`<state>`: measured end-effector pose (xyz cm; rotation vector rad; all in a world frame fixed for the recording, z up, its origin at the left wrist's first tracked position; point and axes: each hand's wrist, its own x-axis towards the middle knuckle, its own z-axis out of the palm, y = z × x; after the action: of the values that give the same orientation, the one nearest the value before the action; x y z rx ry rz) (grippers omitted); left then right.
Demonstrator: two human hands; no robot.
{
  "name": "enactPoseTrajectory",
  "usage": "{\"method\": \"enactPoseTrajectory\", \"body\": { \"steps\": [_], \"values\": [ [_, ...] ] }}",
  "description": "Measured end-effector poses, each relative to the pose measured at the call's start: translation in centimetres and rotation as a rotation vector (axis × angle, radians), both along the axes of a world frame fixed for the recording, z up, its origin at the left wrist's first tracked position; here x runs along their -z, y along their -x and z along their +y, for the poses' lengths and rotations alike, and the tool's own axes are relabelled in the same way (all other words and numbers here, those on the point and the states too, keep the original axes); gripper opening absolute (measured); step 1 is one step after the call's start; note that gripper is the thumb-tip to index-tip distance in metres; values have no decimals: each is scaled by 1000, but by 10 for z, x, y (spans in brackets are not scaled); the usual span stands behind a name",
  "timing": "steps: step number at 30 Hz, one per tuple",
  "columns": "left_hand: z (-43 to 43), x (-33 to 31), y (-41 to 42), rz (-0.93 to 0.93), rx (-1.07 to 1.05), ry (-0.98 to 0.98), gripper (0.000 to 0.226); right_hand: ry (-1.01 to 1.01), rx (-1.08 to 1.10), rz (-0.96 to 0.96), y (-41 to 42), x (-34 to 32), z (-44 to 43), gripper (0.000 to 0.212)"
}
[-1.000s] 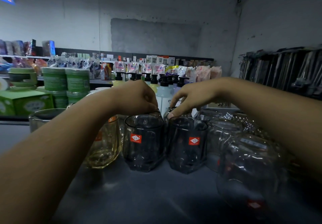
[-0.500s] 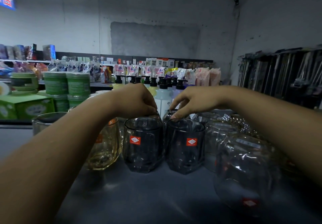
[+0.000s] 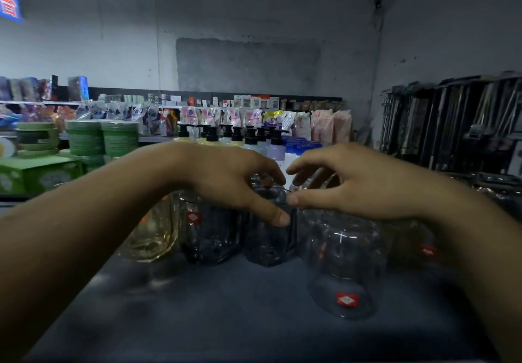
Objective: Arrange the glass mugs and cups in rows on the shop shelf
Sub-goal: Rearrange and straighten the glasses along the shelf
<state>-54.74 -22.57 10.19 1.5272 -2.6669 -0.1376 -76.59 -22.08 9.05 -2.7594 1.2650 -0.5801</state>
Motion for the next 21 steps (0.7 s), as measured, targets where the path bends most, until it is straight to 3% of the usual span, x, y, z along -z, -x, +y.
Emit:
{"method": "enactPoseTrajectory", "body": {
  "steps": [3,9,14,17,21],
  "values": [
    [-2,-1,11,-44,-44,-23,83,-9,-39,-119,2,10,-5,40],
    [-4,-3,20,-16,-58,-30,54,-46,-81,-265,8,19,-13,24],
    [17,-15,11,181,-85,89,67,-29,-50,-430,10,23,-18,21],
    [36,-32,2,410,-128,187,68,-21,-55,-563,7,24,-18,31],
    [60,-27,-3,882,-151,250,52,-250,-144,-752,3,22,-15,74]
  ]
}}
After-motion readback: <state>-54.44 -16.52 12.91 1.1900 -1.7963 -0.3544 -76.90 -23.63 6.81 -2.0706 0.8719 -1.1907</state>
